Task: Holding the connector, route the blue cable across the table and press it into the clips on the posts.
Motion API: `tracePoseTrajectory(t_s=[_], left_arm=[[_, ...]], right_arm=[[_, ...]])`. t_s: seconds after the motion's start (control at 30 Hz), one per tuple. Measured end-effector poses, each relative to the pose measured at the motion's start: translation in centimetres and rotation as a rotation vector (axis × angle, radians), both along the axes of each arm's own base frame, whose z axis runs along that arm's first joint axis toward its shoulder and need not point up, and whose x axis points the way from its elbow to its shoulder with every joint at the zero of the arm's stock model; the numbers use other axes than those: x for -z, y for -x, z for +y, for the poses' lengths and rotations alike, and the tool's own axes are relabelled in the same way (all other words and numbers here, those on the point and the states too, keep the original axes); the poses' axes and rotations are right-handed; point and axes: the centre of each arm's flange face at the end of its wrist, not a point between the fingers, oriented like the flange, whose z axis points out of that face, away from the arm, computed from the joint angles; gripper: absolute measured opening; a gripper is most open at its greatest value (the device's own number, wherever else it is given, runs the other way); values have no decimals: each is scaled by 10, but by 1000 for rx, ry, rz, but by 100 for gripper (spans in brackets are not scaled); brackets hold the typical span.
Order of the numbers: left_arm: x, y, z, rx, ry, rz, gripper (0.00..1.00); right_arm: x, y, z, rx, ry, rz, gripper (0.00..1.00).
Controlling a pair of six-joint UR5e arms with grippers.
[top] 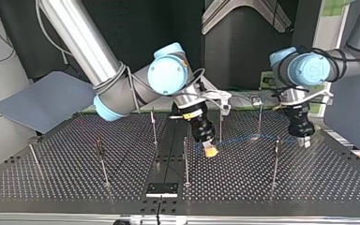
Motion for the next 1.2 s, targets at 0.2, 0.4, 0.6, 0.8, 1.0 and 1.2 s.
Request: tracePoseTrajectory(t_s=[0.2,0.4,0.6,0.8,1.0,1.2], left_arm=[[-17,14,-7,38,7,-2,91],[-27,24,-13,59,-32,23,100],[-30,33,-18,34,-45,61,100],[-36,45,-26,31,-56,94,100],[-37,68,-39,89,-73,136,100],[-42,89,-48,132,-84,163,100]], right_arm=[[13,-5,2,-2,-12,16,0],[28,-8,0,9,-23,34,0],[32,-6,-6,19,-25,37,0],[32,-5,-7,21,-26,38,0],[32,-5,-7,21,-26,38,0],[32,-5,-7,20,-26,39,0]])
